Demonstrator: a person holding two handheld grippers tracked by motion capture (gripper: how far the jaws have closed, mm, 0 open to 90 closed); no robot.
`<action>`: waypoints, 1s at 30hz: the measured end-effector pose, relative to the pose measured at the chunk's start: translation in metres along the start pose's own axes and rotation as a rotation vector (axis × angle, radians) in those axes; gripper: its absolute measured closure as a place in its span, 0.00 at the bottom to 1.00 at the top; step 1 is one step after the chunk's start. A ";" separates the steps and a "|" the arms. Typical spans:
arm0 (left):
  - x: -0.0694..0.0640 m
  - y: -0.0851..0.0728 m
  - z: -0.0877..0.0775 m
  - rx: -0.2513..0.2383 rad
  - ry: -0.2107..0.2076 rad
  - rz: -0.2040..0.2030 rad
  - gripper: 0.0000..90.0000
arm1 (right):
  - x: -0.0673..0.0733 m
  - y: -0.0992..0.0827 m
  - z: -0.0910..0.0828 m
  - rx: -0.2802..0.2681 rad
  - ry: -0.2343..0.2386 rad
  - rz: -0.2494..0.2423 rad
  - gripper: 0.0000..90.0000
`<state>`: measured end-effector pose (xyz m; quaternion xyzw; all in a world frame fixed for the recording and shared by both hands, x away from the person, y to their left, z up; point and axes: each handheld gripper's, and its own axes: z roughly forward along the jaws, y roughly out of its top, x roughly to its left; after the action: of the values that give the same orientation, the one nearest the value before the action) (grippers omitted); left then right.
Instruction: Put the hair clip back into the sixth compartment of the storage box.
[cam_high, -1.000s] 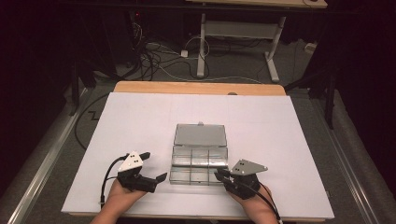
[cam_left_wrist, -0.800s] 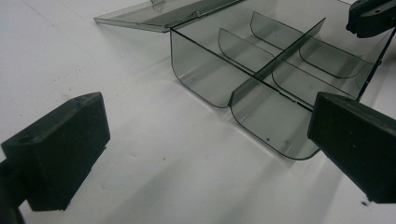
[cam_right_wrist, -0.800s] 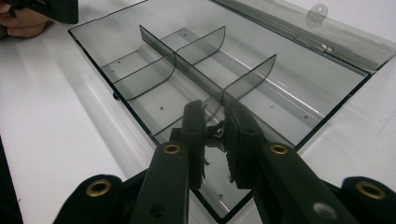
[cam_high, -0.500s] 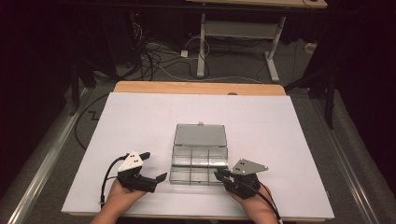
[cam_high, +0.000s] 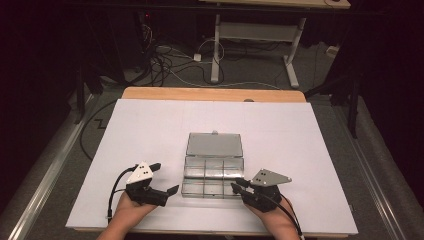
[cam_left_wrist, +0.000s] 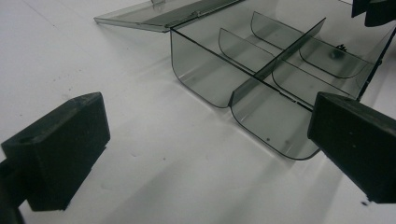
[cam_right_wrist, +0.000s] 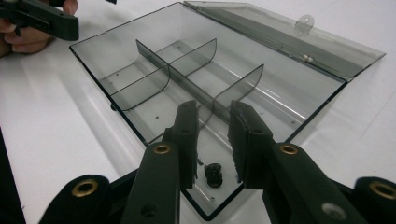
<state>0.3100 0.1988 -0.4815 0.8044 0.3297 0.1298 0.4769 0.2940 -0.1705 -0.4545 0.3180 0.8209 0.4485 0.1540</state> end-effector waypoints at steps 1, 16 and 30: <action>0.000 0.000 0.000 0.000 0.000 0.000 0.00 | -0.001 0.000 -0.001 -0.003 -0.002 0.000 0.82; 0.000 0.000 0.000 0.000 -0.002 0.002 0.00 | -0.014 -0.002 -0.017 -0.039 -0.045 0.037 0.78; 0.000 0.000 0.000 0.001 -0.004 0.002 0.00 | -0.033 -0.013 -0.026 -0.040 -0.101 0.111 0.63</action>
<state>0.3101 0.1988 -0.4815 0.8051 0.3280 0.1284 0.4773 0.2995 -0.2138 -0.4526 0.3821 0.7840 0.4563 0.1765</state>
